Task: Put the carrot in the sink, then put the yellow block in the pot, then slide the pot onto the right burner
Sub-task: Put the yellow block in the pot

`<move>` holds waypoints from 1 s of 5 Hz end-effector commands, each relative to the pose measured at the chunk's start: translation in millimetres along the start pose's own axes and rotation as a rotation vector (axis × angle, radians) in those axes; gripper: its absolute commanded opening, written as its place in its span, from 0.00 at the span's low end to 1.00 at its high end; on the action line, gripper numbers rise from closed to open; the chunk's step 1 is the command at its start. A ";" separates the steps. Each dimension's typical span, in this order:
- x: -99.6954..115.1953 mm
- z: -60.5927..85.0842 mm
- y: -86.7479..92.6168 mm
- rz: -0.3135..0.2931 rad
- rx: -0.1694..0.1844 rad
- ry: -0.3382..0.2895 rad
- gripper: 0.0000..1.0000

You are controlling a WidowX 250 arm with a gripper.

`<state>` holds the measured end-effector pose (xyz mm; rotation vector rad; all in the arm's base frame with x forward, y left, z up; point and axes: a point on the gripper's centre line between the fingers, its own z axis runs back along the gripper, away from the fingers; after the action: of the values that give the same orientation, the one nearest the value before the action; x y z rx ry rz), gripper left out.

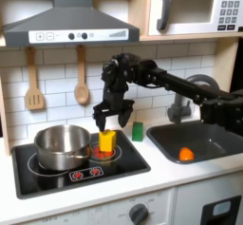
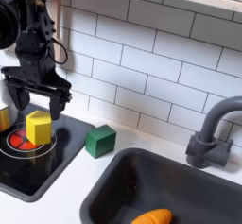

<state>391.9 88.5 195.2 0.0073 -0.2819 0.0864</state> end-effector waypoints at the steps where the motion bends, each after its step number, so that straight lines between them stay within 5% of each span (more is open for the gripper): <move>1: -1.2 -0.4 0.7 0.030 -0.034 0.035 1.00; 2: 2.0 -11.8 2.4 0.029 -0.014 0.065 1.00; 5: 2.5 -23.1 3.4 0.047 -0.026 0.105 1.00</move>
<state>400.3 94.0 172.9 -0.0301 -0.1761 0.1333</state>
